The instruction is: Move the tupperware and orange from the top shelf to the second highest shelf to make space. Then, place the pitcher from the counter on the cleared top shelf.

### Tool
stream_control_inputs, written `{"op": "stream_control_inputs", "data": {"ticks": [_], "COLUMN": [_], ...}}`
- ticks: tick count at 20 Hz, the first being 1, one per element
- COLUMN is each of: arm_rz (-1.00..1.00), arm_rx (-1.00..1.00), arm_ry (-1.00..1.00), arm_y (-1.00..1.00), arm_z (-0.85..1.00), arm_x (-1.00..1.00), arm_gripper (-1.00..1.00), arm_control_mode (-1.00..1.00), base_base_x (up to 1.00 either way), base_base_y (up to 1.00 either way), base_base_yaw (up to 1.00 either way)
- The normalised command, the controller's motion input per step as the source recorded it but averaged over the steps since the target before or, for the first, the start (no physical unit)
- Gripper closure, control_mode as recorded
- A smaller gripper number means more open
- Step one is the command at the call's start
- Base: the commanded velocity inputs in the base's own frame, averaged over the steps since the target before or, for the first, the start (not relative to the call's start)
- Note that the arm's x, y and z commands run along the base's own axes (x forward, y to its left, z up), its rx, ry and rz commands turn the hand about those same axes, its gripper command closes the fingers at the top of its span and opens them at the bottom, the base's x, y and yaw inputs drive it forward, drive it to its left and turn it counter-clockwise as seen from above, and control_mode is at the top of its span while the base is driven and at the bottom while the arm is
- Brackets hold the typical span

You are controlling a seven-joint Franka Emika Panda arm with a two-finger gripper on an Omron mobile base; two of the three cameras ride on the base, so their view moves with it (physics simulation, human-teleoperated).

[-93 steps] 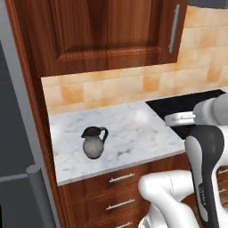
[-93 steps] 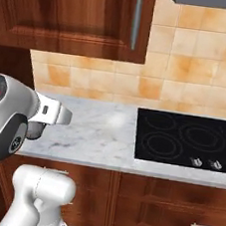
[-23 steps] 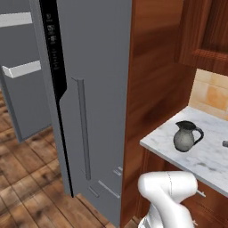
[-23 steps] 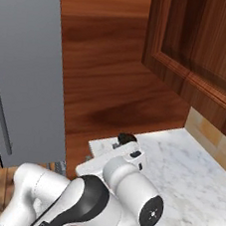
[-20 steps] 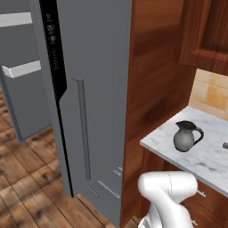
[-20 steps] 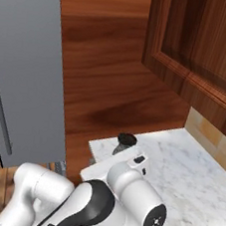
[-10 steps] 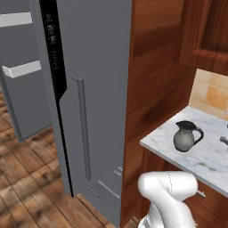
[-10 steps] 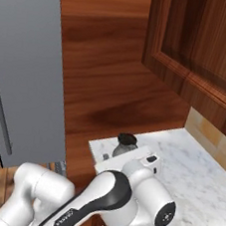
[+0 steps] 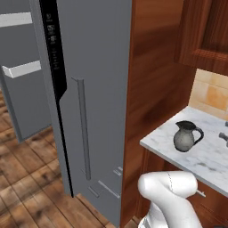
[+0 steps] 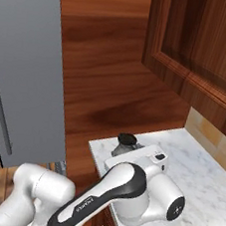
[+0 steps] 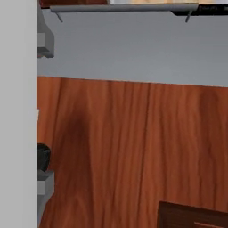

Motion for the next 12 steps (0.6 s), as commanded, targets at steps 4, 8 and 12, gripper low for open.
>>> {"op": "stream_control_inputs", "data": {"ticks": [4,8,12], "arm_rz": [0.0,0.01,0.04], "arm_rx": [0.03,0.02,0.0], "arm_ry": [0.01,0.04,0.07], "arm_y": [0.0,0.0,0.0], "arm_z": [-0.13,-0.18,-0.25], "arm_x": [0.25,0.29,0.25], "arm_gripper": [-1.0,-1.0,-1.0], "arm_control_mode": [-1.0,-1.0,-1.0], "base_base_x": [0.0,0.0,0.0], "base_base_y": [0.0,0.0,0.0], "base_base_yaw": [0.0,0.0,0.0]}}
